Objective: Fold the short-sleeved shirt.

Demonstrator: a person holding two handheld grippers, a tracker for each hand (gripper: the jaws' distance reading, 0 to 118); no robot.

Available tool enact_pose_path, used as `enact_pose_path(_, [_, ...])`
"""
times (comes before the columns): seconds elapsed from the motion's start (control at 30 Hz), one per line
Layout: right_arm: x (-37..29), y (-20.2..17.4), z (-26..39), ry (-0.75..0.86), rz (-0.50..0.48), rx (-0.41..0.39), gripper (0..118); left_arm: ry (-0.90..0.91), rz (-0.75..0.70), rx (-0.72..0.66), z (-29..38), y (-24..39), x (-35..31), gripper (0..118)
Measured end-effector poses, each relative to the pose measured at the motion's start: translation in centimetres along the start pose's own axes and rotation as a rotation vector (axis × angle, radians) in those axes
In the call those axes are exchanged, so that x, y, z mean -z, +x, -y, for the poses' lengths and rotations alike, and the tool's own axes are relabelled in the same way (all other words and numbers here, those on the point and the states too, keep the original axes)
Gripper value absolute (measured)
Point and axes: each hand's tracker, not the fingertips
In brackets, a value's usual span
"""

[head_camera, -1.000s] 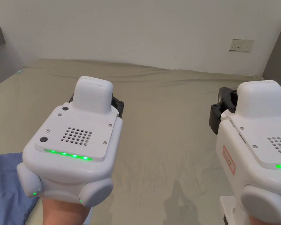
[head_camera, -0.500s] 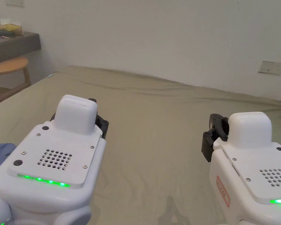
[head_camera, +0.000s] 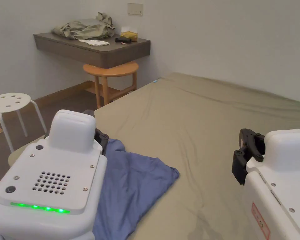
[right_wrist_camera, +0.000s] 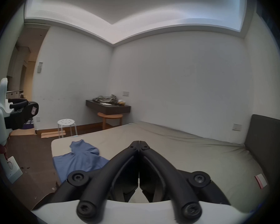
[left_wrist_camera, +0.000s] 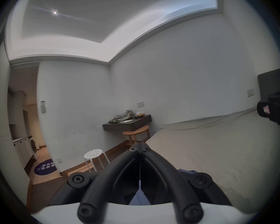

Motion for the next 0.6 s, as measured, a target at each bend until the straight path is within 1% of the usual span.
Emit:
enact_pose_path(0.1, [0.9, -2.4, 0.1, 0.002, -0.073, -0.022, 2, -0.018, -0.033, -0.019, 0.6, -1.6, -0.1, 0])
enact_pose_path(0.3, [2.3, -5.5, 0.4, 0.001, -0.140, -0.038, 2, -0.041, -0.082, -0.010, 1.6, -3.3, -0.2, 0])
enact_pose_path(0.47, [3.1, -6.1, 0.6, -0.010, -0.159, -0.047, 1, -0.070, -0.071, -0.034, 2.3, -3.4, 0.9, 0])
enact_pose_path(0.6, [3.6, -5.4, 1.1, -0.028, -0.146, -0.048, 1, -0.119, -0.003, -0.049, 3.1, -2.6, 2.8, 0])
